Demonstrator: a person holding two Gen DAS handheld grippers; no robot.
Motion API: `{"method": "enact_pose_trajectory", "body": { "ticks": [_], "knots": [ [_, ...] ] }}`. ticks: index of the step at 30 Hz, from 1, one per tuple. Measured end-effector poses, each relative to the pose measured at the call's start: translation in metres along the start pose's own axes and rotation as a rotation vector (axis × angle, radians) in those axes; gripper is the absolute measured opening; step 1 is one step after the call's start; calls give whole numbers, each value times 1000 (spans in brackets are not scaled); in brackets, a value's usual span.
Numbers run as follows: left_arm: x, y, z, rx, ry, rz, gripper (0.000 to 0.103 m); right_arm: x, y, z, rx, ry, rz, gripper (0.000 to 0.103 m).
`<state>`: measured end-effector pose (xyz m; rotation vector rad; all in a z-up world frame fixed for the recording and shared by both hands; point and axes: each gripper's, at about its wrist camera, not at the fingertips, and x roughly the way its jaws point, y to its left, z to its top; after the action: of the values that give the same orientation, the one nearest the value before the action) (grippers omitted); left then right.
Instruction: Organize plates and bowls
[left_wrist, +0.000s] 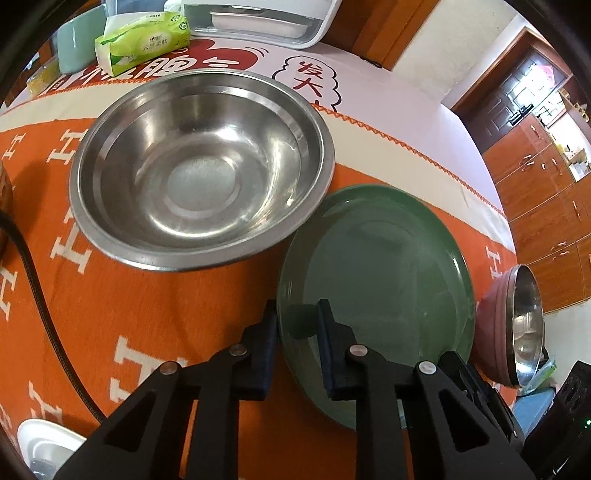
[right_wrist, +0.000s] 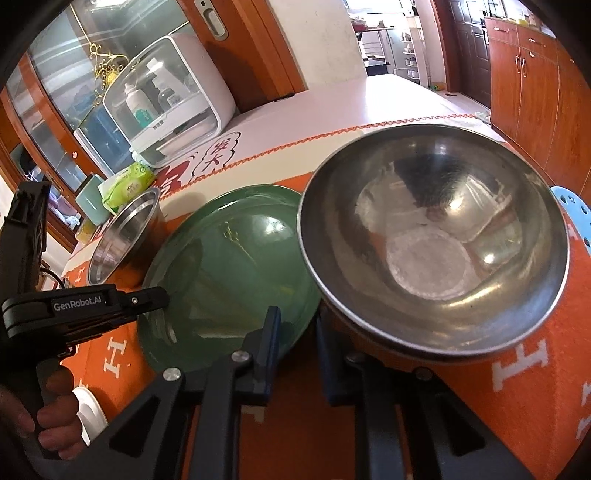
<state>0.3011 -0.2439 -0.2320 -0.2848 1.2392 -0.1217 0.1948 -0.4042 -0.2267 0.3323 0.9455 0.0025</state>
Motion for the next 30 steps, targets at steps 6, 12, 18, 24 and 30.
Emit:
{"method": "enact_pose_trajectory", "body": {
  "ticks": [6,12,18,24,30],
  "knots": [
    [-9,2,-11,16,31,-6,17,-11,1,-8,-6,33,-1,17],
    [-25,2,-27,43,45,-16,17,-27,5,-14,-20,33,-9,17],
    [-44,1,-38,67,32,-29,17,-43,7,-16,-35,19,-12,17],
    [-66,3,-49,73,-1,-39,17,-60,16,-20,-78,-3,-1,17],
    [-92,13,-64,77,-45,-50,17,-78,29,-26,-118,-35,19,17]
  ]
}}
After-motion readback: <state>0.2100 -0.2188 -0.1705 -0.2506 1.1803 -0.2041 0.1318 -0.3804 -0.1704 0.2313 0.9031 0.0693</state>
